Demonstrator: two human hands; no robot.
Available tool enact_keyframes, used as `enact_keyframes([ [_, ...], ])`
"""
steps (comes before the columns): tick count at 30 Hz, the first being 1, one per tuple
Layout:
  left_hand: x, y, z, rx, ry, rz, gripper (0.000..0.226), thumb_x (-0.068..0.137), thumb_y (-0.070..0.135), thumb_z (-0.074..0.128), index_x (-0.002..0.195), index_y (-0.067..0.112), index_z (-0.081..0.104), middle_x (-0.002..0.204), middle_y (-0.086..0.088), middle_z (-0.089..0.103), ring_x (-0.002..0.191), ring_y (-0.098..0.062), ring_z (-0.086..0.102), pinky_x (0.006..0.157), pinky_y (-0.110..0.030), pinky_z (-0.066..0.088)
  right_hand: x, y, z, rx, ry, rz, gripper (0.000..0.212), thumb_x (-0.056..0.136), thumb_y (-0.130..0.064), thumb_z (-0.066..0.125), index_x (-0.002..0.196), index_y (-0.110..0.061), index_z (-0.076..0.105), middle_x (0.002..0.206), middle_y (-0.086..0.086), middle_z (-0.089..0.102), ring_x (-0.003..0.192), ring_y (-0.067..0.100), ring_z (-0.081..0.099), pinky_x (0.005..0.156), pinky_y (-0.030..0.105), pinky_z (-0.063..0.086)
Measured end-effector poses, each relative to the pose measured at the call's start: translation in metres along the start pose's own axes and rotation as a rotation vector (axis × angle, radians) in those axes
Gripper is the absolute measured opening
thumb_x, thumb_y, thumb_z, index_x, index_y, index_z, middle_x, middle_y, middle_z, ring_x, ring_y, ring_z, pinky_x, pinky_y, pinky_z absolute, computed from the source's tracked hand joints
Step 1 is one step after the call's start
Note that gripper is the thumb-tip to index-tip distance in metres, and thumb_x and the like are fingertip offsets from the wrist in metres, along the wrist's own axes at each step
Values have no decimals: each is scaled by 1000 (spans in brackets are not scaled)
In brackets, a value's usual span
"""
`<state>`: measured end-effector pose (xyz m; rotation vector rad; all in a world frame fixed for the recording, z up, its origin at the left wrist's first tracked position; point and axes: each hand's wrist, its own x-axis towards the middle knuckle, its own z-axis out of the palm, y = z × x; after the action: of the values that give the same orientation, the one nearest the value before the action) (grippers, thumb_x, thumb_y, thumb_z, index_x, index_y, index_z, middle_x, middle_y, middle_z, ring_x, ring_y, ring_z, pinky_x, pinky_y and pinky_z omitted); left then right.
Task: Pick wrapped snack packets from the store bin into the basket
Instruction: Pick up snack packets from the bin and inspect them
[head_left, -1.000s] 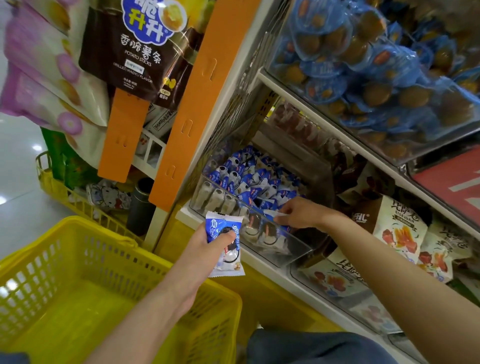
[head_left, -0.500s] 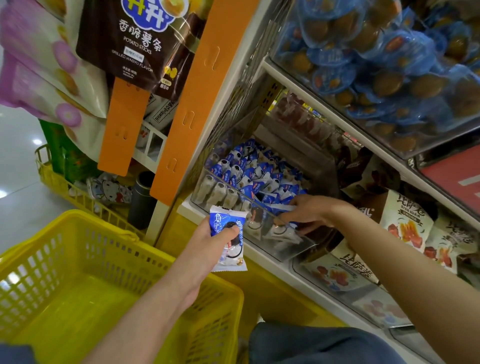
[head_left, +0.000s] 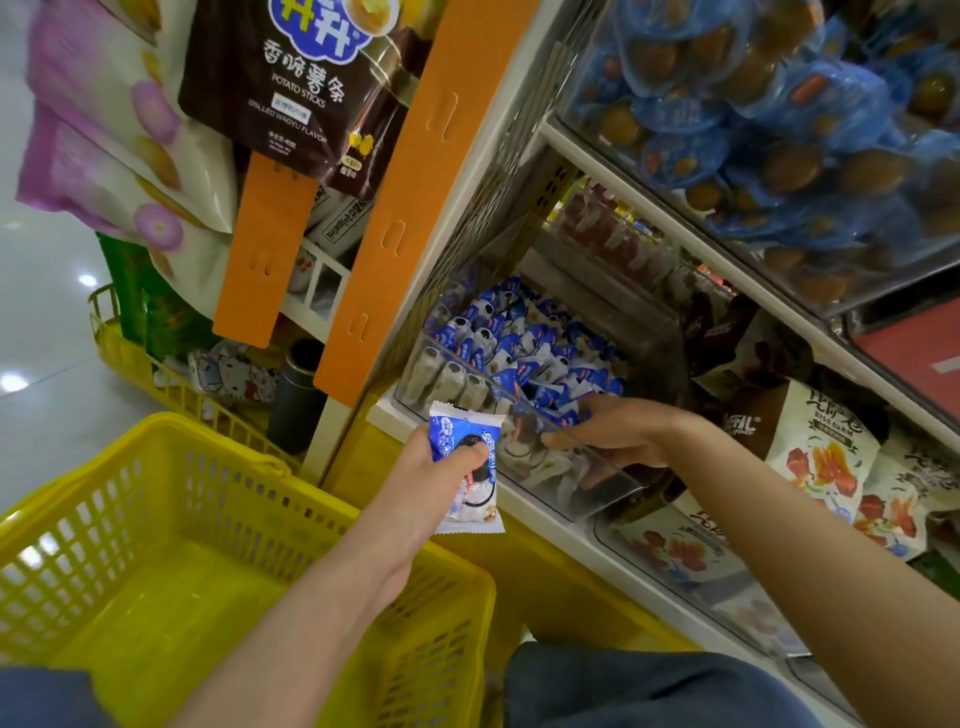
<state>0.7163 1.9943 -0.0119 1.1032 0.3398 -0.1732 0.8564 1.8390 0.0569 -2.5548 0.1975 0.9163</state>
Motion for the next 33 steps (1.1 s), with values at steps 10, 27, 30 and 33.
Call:
enact_keyframes([
  [10,-3,-1,-2,31,17,-1,18,90,23,58,108,23,56,100,-8,70,90,-20,68,81,-33,53,9,-3,3,-414,397,-387,44,88,-42,57,126,-21,52,125,3,56,107,16,54,86,26,44],
  [27,-2,0,-2,14,39,-5,16,90,21,57,106,23,56,101,-10,69,89,-22,68,76,-30,53,30,-23,6,-525,235,-454,22,87,-34,61,79,-13,61,84,3,59,76,13,54,63,23,42],
  [30,-2,0,-3,23,44,1,16,91,21,57,107,23,55,102,-9,69,89,-21,67,74,-28,53,32,-26,12,-569,218,-435,26,88,-29,61,94,-4,67,97,11,65,74,11,54,60,21,42],
  [33,-2,-2,-3,25,45,6,12,91,22,57,101,27,54,101,-7,69,88,-18,68,70,-26,51,26,-26,7,-395,219,-394,36,89,-33,58,104,-1,64,88,13,67,69,15,62,61,20,51],
])
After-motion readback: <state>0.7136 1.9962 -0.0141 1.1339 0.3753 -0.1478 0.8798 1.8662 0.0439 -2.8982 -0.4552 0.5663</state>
